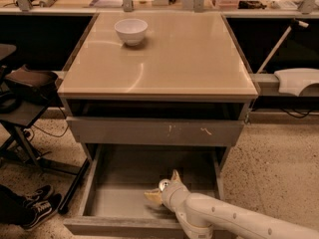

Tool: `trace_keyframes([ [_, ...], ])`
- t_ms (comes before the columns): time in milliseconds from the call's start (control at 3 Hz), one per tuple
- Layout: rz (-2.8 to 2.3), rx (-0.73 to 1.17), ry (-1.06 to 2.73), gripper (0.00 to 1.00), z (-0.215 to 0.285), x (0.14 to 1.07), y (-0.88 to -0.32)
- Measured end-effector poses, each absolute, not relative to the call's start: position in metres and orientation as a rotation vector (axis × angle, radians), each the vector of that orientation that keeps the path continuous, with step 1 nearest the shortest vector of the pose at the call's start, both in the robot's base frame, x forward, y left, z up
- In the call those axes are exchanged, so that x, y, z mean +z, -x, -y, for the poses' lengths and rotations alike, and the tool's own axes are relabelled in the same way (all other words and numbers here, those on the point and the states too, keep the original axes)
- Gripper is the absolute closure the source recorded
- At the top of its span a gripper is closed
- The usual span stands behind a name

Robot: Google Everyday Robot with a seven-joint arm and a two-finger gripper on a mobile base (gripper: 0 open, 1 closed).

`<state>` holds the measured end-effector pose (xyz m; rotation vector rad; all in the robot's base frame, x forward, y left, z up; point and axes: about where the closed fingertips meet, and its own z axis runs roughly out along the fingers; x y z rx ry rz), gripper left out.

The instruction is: Pick green can from middle drawer and place on counter

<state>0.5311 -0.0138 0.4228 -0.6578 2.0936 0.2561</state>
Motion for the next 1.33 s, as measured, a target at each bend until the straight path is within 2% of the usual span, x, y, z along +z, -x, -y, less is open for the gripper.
trace_keyframes([
  [667, -2.043, 0.248, 0.66, 0.89, 0.009, 0.447, -0.54],
  [1000, -1.923, 0.175, 0.652, 1.0, 0.014, 0.522, -0.54],
  [1333, -1.797, 0.083, 0.637, 1.0, 0.02, 0.632, -0.526],
])
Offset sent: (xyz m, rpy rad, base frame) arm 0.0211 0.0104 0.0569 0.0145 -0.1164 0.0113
